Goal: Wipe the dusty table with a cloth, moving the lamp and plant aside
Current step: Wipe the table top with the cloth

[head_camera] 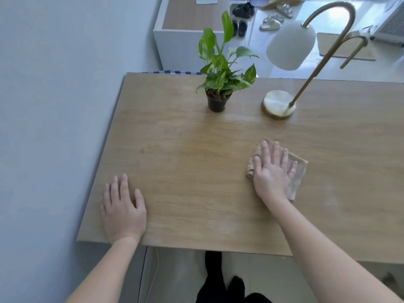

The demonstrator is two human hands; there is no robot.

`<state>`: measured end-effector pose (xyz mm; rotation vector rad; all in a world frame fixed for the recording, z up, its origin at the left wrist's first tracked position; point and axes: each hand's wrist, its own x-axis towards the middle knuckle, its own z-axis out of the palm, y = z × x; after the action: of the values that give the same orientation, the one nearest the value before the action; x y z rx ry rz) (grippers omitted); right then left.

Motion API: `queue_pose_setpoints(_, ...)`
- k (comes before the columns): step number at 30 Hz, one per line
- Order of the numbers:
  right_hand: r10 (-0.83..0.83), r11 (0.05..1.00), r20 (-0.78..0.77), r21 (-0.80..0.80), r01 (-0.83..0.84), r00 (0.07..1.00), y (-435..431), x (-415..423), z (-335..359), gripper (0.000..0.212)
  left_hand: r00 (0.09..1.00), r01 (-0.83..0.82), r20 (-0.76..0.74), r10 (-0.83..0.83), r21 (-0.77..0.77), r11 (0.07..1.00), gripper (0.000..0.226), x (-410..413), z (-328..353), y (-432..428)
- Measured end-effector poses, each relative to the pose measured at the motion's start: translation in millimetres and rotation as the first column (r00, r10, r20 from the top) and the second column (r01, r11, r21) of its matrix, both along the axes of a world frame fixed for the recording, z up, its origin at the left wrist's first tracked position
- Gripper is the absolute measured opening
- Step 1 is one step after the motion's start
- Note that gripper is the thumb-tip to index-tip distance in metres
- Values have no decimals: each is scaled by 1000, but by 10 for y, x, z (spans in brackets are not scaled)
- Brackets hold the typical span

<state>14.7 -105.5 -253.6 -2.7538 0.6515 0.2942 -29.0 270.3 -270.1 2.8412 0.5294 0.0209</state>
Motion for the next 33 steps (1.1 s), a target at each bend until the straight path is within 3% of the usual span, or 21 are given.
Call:
queue_pose_setpoints(4, 377, 924, 55, 51, -380, 924, 689, -359, -19, 58, 1000, -6, -2, 6, 5, 1000, 59, -30, 23, 20)
queue_pose_setpoints(7, 482, 874, 77, 29, -486, 873, 479, -838, -53, 55, 1000, -4, -3, 4, -1, 1000, 59, -23, 30, 5)
queue_pose_setpoints(9, 418, 909, 57, -11, -418, 907, -27, -1111, -60, 54, 1000, -7, -6, 7, 3, 1000, 59, -37, 29, 2)
queue_pose_setpoints(13, 83, 996, -1, -27, -83, 997, -1007, -1373, 52, 58, 1000, -2, 1, 2, -3, 1000, 59, -55, 33, -7)
queue_pose_setpoints(17, -136, 991, -47, -2, 136, 990, -904, -1195, 79, 57, 1000, 0, 17, 0, 2, 1000, 58, -38, -14, 13)
queue_pose_setpoints(19, -47, 999, -35, 0, 47, 998, -521, -1108, 72, 56, 1000, 0, 16, 0, -6, 1000, 58, -56, -20, 14)
queue_pose_setpoints(22, 280, 960, -10, 22, -279, 960, 2, -1185, 43, 53, 1000, 4, 17, -4, -14, 1000, 59, -68, -17, -1)
queue_pose_setpoints(25, 395, 918, 16, 23, -396, 918, -29, -1453, 23, 52, 1000, -1, 16, 1, -10, 1000, 60, -67, -21, 6)
queue_pose_setpoints(29, 300, 954, 0, -29, -300, 954, -735, -1654, 53, 53, 1000, -6, 18, 6, -3, 1000, 60, -64, -28, 7)
queue_pose_setpoints(33, 44, 997, -32, -57, -46, 999, -1378, -1319, 97, 65, 1000, -12, 28, 12, -8, 1000, 61, -55, -47, -1)
